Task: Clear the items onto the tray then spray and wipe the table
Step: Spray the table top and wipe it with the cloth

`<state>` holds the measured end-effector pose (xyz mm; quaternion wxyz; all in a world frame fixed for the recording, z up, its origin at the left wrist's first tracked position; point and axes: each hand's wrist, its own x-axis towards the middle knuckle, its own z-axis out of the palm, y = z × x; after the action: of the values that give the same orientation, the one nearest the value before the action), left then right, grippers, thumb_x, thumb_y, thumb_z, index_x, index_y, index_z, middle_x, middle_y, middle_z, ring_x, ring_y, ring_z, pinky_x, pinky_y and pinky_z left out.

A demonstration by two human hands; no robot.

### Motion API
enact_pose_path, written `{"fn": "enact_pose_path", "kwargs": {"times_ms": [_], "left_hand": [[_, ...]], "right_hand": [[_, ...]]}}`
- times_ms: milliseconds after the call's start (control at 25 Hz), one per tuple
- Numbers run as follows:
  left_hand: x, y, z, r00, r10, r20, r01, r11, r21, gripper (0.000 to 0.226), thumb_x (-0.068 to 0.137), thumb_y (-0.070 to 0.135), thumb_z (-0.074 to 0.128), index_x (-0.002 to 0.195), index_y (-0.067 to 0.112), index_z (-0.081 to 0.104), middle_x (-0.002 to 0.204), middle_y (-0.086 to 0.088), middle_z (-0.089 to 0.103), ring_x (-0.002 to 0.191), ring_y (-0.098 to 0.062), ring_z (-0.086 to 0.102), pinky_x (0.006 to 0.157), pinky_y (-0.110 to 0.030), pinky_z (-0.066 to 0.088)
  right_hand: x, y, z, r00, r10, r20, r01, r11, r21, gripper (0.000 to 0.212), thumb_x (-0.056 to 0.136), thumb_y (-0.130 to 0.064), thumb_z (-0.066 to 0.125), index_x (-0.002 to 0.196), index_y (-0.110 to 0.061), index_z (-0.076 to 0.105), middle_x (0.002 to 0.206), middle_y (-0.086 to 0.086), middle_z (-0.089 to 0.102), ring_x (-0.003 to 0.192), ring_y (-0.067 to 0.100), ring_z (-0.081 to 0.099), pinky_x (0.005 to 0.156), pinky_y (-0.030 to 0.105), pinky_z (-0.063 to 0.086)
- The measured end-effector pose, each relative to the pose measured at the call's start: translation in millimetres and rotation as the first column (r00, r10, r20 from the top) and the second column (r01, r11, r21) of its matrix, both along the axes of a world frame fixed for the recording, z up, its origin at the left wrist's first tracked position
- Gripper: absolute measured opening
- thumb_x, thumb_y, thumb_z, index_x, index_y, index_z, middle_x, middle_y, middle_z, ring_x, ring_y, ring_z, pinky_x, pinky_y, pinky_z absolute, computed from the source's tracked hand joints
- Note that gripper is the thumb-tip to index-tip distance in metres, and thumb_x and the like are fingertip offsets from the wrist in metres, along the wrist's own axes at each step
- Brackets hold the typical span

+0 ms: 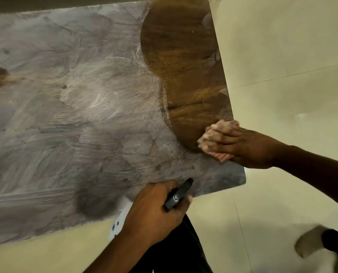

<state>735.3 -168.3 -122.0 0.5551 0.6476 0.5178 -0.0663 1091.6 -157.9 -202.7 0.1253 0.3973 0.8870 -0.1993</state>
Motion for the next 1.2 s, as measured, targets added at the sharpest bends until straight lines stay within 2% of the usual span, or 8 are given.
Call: {"fn": "enact_pose_path", "kwargs": {"times_ms": [240,360,480,720,920,1000,1080,1200], "left_hand": [[-6.4,-22.1,-3.8,0.999,0.017,0.028,-0.017,1.000,0.008,0.036,0.092,0.054,0.069,0.076,0.024,0.057,0.060,0.005,0.055,0.051,-0.012,0.050,0.055,-0.033,0.044],[-9.1,-18.6,-9.4,0.997,0.045,0.058,-0.048,0.998,0.040,0.030,0.086,0.057,0.067,0.078,0.030,0.059,0.055,0.009,0.054,0.048,-0.013,0.047,0.052,-0.033,0.042],[-7.9,-13.3,-13.0,0.999,-0.011,0.049,0.008,0.998,0.065,0.025,0.084,0.064,0.063,0.081,0.040,0.059,0.058,0.014,0.057,0.050,-0.014,0.048,0.053,-0.034,0.041],[-5.7,-15.4,-20.9,0.999,-0.029,0.039,0.025,0.993,0.115,0.032,0.082,0.066,0.064,0.068,0.039,0.056,0.050,0.005,0.050,0.050,-0.018,0.047,0.054,-0.037,0.046],[-11.3,-19.5,-23.8,0.998,-0.038,0.040,0.033,0.992,0.118,0.036,0.083,0.061,0.067,0.075,0.028,0.061,0.056,0.003,0.057,0.054,-0.020,0.055,0.055,-0.040,0.050],[-18.1,-21.5,-22.7,0.998,-0.034,0.054,0.029,0.996,0.081,0.038,0.084,0.058,0.069,0.078,0.021,0.064,0.061,0.000,0.062,0.059,-0.023,0.062,0.060,-0.048,0.056],[-25.0,-21.2,-20.7,0.998,-0.022,0.050,0.019,0.998,0.063,0.041,0.084,0.059,0.068,0.080,0.018,0.064,0.064,-0.003,0.063,0.062,-0.025,0.063,0.063,-0.050,0.057],[-33.6,-17.8,-22.5,0.999,0.013,0.037,-0.014,0.999,0.033,0.039,0.087,0.053,0.071,0.077,0.016,0.062,0.061,-0.004,0.060,0.060,-0.030,0.061,0.064,-0.053,0.057]], "right_hand": [[-87.4,5.5,-24.6,0.504,-0.846,-0.173,0.863,0.500,0.068,0.066,0.107,-0.036,0.041,0.170,-0.030,0.022,0.180,0.007,0.013,0.167,0.037,0.001,0.131,0.064,0.015],[-108.0,-50.5,-35.0,0.862,-0.494,-0.111,0.503,0.862,0.065,0.071,0.102,-0.035,0.044,0.170,-0.032,0.024,0.180,0.004,0.012,0.167,0.034,0.000,0.131,0.062,0.017],[-55.5,-104.8,-27.7,0.948,-0.308,-0.084,0.315,0.945,0.090,0.072,0.103,-0.026,0.052,0.170,-0.028,0.026,0.180,0.001,0.016,0.167,0.032,0.006,0.132,0.061,0.017],[-105.7,-103.9,-30.9,0.180,-0.956,-0.233,0.984,0.172,0.052,0.065,0.108,-0.034,0.037,0.170,-0.033,0.021,0.181,0.001,0.011,0.167,0.031,0.003,0.133,0.059,0.013],[-129.4,-160.1,-37.3,0.824,-0.539,-0.173,0.559,0.824,0.092,0.065,0.106,-0.025,0.043,0.169,-0.028,0.028,0.180,0.000,0.016,0.167,0.034,0.008,0.132,0.061,0.015],[-105.4,-189.8,-25.3,0.880,-0.436,-0.186,0.453,0.890,0.057,0.062,0.109,-0.025,0.047,0.169,-0.028,0.031,0.179,-0.002,0.020,0.166,0.033,0.014,0.131,0.061,0.020],[-89.2,-194.5,-20.4,0.739,-0.635,-0.228,0.662,0.747,0.066,0.061,0.109,-0.025,0.048,0.168,-0.028,0.033,0.178,-0.003,0.024,0.166,0.032,0.016,0.126,0.065,0.025],[-125.5,-154.9,-23.8,0.212,-0.952,-0.223,0.977,0.200,0.077,0.062,0.107,-0.027,0.040,0.168,-0.028,0.031,0.179,0.000,0.019,0.167,0.029,0.007,0.129,0.068,0.017]]}}
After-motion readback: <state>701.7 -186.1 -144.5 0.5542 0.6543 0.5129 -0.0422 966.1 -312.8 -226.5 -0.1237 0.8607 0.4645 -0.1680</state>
